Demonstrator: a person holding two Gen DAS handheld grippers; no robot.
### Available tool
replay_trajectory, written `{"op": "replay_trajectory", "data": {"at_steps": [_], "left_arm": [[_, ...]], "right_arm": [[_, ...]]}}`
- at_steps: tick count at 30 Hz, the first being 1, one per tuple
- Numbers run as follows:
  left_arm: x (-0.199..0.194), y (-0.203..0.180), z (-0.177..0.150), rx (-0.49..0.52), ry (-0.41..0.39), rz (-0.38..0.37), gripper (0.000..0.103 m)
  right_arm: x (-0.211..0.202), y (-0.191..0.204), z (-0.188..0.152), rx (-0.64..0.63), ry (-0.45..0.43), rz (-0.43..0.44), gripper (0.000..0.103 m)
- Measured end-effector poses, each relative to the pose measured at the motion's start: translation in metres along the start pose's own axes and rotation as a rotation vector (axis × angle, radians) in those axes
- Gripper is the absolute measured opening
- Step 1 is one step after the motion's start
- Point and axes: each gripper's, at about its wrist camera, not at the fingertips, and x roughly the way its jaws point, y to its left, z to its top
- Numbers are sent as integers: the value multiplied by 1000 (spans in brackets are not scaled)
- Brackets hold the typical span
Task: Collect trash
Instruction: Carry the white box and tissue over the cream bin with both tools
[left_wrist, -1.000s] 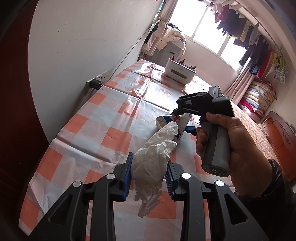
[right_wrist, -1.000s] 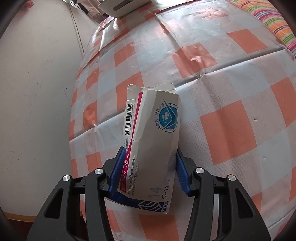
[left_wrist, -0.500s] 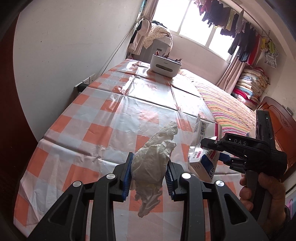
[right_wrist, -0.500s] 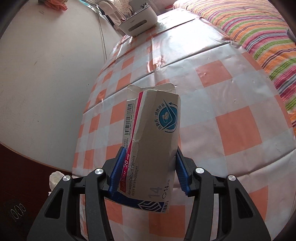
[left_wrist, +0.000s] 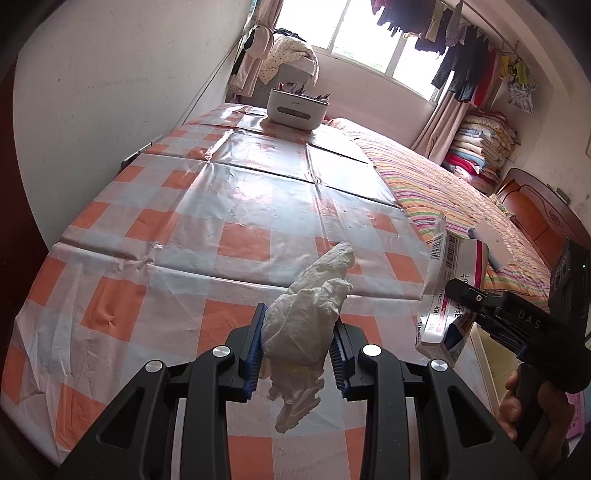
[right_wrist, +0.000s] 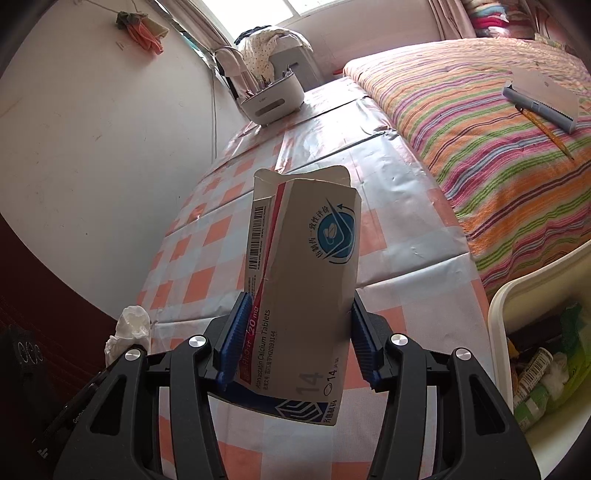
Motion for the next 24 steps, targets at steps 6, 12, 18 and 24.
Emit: {"op": "replay_trajectory", "data": {"at_steps": [6, 12, 18, 24], "left_arm": [[-5, -35, -12, 54, 9, -8, 31], [-6, -66, -20, 72, 39, -44, 31], [-6, -92, -22, 90, 52, -60, 31], [-1, -116, -28, 118, 80, -75, 31]], "right_arm": [[-16, -21, -11, 38, -50, 15, 50], [-36, -43, -18, 57, -113, 4, 50], [-57, -60, -20, 59, -194, -16, 50], [-76, -71, -26, 59, -247, -24, 51]]}}
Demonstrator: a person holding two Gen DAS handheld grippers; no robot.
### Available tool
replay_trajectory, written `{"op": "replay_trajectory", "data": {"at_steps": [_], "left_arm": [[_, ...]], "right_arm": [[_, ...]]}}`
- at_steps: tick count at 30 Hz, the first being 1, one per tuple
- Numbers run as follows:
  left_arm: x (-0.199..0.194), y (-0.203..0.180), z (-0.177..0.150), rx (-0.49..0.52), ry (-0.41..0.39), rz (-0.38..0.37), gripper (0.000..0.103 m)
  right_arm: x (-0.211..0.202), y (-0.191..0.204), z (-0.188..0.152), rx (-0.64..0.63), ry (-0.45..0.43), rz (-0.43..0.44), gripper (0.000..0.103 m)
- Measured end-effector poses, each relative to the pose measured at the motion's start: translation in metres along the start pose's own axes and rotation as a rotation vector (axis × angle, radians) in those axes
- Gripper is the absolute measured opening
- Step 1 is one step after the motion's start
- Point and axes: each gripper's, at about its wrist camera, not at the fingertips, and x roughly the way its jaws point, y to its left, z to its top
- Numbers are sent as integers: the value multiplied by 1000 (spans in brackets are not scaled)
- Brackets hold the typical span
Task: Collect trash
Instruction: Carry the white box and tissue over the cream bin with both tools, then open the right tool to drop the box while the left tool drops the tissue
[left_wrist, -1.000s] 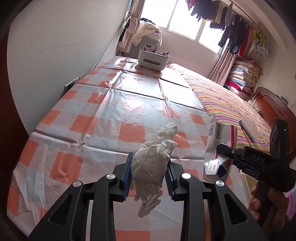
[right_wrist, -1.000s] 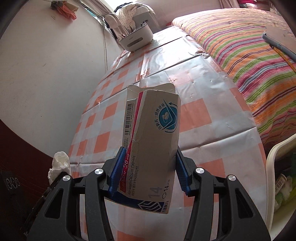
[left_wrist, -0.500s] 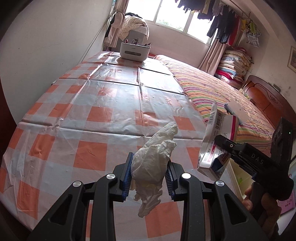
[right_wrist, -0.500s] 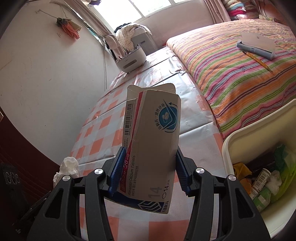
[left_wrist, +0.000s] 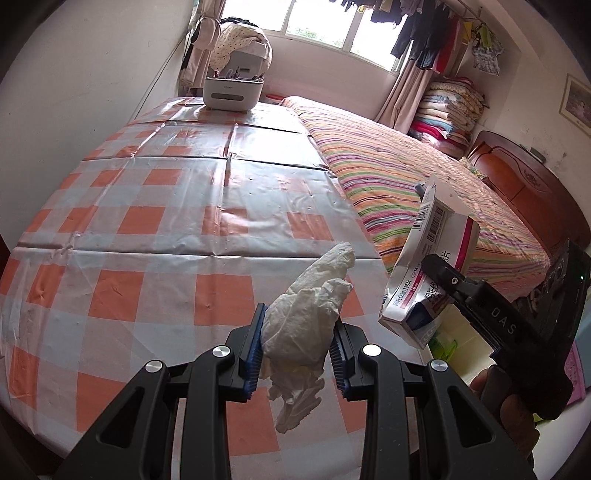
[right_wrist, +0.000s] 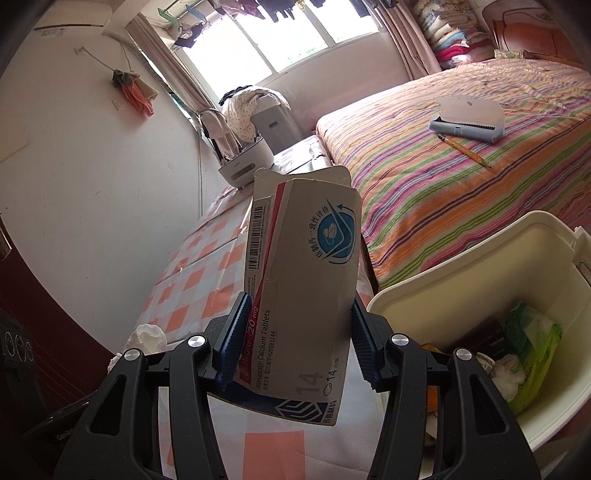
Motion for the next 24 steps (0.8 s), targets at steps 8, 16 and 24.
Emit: {"op": "replay_trajectory", "data": {"at_steps": [8, 16, 24], "left_arm": [[13, -35, -1, 62, 31, -24, 31], [24, -61, 1, 116, 53, -52, 31], [32, -84, 3, 152, 67, -76, 31]], "right_arm": [[-34, -9, 6, -23, -122, -34, 51], [-53, -42, 18, 19, -188, -149, 51], [-54, -75, 31, 81, -175, -232, 52]]}}
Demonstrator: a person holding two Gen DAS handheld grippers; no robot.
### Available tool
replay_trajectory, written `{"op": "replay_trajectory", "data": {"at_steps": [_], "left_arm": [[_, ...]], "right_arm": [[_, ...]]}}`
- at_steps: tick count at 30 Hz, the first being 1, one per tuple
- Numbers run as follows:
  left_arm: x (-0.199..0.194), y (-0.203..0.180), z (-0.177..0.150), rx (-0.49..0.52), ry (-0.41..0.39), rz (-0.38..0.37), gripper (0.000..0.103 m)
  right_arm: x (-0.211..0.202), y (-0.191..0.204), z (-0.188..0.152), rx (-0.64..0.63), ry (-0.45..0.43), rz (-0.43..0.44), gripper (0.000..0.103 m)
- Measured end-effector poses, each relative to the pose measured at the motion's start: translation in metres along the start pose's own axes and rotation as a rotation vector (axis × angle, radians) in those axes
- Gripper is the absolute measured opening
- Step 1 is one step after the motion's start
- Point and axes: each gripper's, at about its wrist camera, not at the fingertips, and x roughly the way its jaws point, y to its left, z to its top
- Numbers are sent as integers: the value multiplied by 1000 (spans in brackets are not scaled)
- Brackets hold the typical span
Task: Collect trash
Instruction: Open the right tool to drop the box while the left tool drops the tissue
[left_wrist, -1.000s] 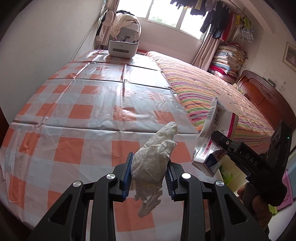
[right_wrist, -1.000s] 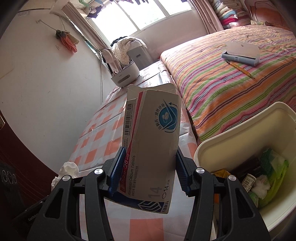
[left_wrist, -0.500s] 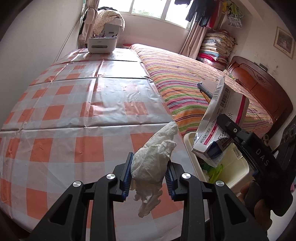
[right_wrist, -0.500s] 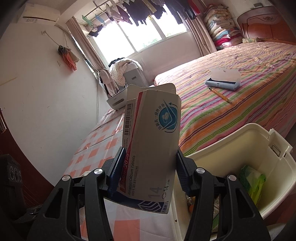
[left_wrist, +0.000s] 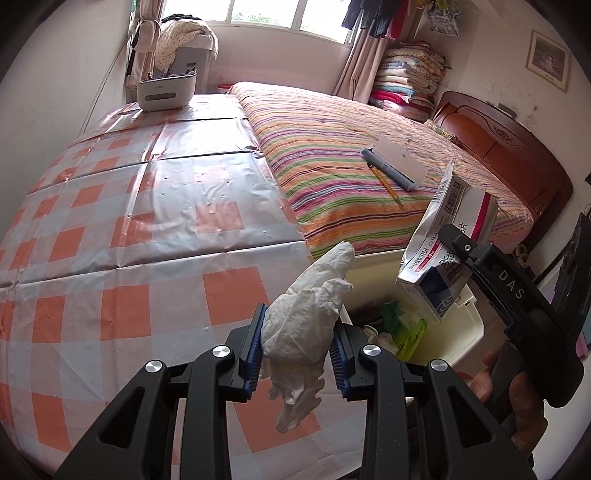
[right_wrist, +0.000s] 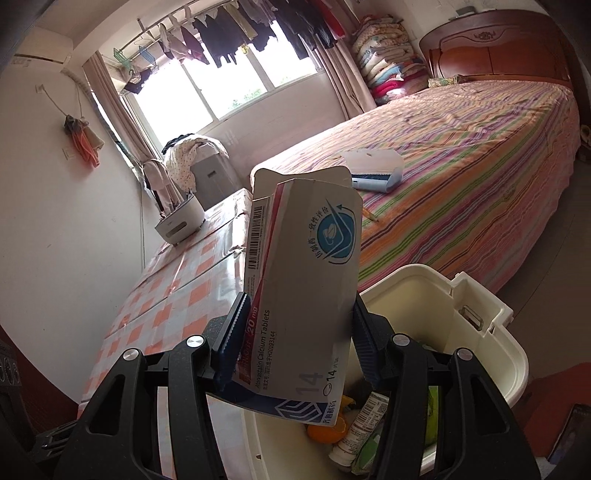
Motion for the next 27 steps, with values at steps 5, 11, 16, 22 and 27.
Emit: {"op": "replay_trajectory", "data": {"at_steps": [5, 11, 16, 22, 27], "left_arm": [[4, -9, 3, 17, 3, -5, 31], [8, -22, 8, 46, 11, -15, 31], [13, -34, 10, 75, 19, -31, 31], [28, -52, 11, 120, 40, -40, 31], [43, -65, 10, 148, 67, -50, 31]], "right_arm": [[1, -7, 2, 10, 2, -9, 52], [-1, -12, 5, 33, -3, -21, 54], [-10, -23, 7, 100, -43, -10, 74], [-25, -39, 13, 189, -120, -7, 74], [-37, -55, 17, 272, -186, -22, 78]]}}
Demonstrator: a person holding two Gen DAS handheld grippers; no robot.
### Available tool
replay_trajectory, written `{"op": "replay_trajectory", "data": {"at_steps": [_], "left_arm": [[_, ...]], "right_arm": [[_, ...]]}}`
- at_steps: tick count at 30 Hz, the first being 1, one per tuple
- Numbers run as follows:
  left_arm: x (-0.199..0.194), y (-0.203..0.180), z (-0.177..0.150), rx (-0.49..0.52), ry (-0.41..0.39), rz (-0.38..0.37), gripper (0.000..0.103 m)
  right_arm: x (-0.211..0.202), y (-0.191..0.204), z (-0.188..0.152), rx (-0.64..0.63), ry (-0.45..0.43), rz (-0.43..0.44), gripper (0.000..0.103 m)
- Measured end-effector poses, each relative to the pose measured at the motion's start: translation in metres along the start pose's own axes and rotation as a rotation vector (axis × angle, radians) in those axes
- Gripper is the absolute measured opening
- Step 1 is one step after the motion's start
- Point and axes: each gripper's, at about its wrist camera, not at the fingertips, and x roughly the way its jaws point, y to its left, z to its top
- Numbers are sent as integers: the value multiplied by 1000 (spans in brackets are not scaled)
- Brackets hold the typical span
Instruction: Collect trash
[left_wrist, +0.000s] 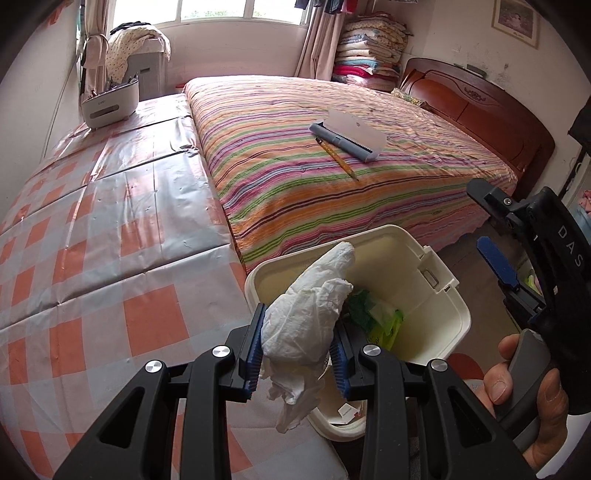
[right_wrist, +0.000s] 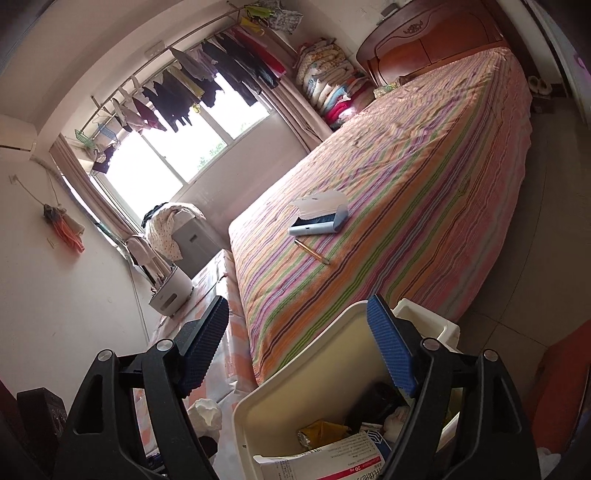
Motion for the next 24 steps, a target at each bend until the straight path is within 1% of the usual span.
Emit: {"op": "replay_trajectory", "data": {"at_steps": [4, 12, 14, 15, 16, 17, 18, 19, 21, 24], "left_arm": [[12, -10, 4, 20, 17, -7, 31], [36, -33, 9, 67, 49, -22, 32], [40, -37, 11, 69, 50, -19, 38], [42, -38, 12, 68, 51, -19, 43], [43, -40, 13, 68, 54, -20, 52], [45, -40, 13, 66, 58, -16, 59], [45, -41, 14, 63, 60, -9, 70], [45, -41, 14, 62, 58, -2, 75], [45, -41, 13, 67, 58, 18, 78], [41, -37, 10, 66, 67, 47, 79]], "right_arm": [[-7, -11, 5, 55, -40, 0, 79], [-15, -25, 9, 101, -83, -1, 79], [-16, -28, 10, 106, -88, -2, 79], [-16, -28, 10, 106, -89, -4, 79], [-16, -29, 10, 107, -90, -7, 80], [-16, -30, 11, 109, -90, -8, 80], [-16, -31, 11, 110, -90, -9, 80], [-17, -32, 12, 112, -91, -12, 80], [-17, -34, 12, 112, -92, -16, 80], [-17, -34, 12, 100, -89, -24, 80]]}}
